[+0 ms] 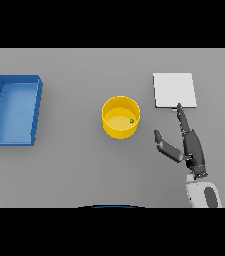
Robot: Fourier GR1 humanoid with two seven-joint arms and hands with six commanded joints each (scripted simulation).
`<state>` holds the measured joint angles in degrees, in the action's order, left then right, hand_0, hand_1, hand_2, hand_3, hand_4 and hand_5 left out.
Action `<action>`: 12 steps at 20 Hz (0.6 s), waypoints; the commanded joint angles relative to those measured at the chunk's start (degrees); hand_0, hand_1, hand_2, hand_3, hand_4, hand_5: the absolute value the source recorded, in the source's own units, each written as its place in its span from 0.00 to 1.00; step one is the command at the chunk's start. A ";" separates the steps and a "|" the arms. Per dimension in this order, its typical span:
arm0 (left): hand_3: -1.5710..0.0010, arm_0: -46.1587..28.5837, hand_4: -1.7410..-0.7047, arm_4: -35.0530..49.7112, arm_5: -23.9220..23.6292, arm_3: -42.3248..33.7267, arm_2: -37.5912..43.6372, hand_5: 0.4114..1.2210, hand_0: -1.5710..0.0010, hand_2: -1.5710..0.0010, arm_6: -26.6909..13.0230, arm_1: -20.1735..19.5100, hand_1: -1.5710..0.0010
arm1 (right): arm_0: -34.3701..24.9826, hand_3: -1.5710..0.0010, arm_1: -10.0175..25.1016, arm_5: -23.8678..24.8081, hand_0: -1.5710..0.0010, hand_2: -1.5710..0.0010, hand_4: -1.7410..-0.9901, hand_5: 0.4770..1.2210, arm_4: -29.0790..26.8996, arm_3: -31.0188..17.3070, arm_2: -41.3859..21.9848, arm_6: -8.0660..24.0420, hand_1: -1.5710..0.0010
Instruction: Pick up the red beaker and tilt it to pour out 1 green nut into yellow bowl. Pick up the yellow bowl and place it on the metallic measuring scale.
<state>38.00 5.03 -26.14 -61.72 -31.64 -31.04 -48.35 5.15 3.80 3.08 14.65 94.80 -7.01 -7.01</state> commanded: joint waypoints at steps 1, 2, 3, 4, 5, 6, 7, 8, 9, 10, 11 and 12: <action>0.06 -0.69 0.00 0.04 -1.31 -1.25 -0.55 1.00 0.00 0.00 -1.15 0.04 0.00 | 0.52 1.00 0.23 -0.13 1.00 1.00 0.70 0.25 0.25 0.56 -0.23 -0.52 1.00; 0.05 -1.56 0.00 0.39 -2.65 -1.54 -0.90 1.00 0.00 0.00 -1.16 0.38 0.00 | 0.16 1.00 0.44 0.01 1.00 1.00 0.70 0.25 0.07 0.23 0.22 -0.22 1.00; 0.04 -1.85 0.00 0.68 -3.06 -2.09 -1.19 1.00 0.00 0.00 -1.77 -0.09 0.00 | 0.13 1.00 0.11 -0.12 1.00 1.00 0.70 0.25 -0.18 -0.04 0.09 -0.23 1.00; 0.03 -2.67 0.00 0.80 -3.93 -2.99 -2.09 0.97 0.00 0.00 -2.07 0.18 0.00 | -0.20 1.00 0.63 -0.27 1.00 1.00 0.70 0.26 -0.34 0.32 0.40 -0.44 1.00; 0.03 -3.39 0.00 1.17 -4.57 -3.23 -2.68 0.93 0.00 0.00 -2.11 0.34 0.00 | 0.21 1.00 0.72 -0.37 1.00 1.00 0.70 0.25 -0.29 0.57 0.28 -0.79 1.00; 0.02 -3.75 0.00 1.44 -5.34 -3.05 -3.25 0.87 0.00 0.00 -2.44 0.57 0.00 | 0.32 1.00 0.76 -0.36 1.00 1.00 0.71 0.25 -0.30 0.41 0.34 -0.85 1.00; 0.02 -3.97 0.00 1.62 -5.61 -3.86 -3.67 0.78 0.00 0.00 -3.03 -0.28 0.00 | 0.71 1.00 0.31 -0.17 1.00 1.00 0.72 0.25 0.09 -0.21 -0.03 -1.08 1.00; 0.01 -3.56 0.00 1.77 -5.21 -3.28 -4.62 0.69 0.00 0.00 -3.88 -0.71 0.00 | 1.08 1.00 -0.05 -0.11 1.00 1.00 0.71 0.25 0.09 -0.22 -0.27 -2.20 1.00; 0.01 -3.77 0.07 1.92 -4.79 -4.06 -5.65 0.61 0.00 0.00 -3.80 -1.23 0.00 | 0.62 1.00 0.32 -0.03 1.00 1.00 0.72 0.26 0.22 -0.50 -0.02 -2.46 1.00; 0.04 -3.97 0.20 2.97 -2.96 -4.69 -6.62 0.56 0.00 0.00 -3.89 -2.14 0.00 | 0.84 1.00 0.07 0.33 1.00 1.00 0.72 0.25 0.63 -0.56 -0.24 -2.49 1.00; 0.13 -4.10 0.35 3.84 -0.58 -5.43 -6.68 0.52 0.00 0.09 -3.21 -2.77 0.08 | 0.86 1.00 -0.05 0.32 1.00 1.00 0.73 0.25 0.29 -0.42 -0.09 -2.42 1.00; 0.28 -4.40 0.49 5.46 2.36 -6.10 -6.87 0.48 0.07 0.24 -2.79 -3.36 0.25 | 1.44 1.00 0.08 -0.20 1.00 1.00 0.74 0.25 -0.32 0.31 -0.10 -2.85 1.00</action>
<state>33.57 10.48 -23.79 -67.81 -38.50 -33.84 -51.70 6.62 3.89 2.88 14.33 95.11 -7.11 -10.03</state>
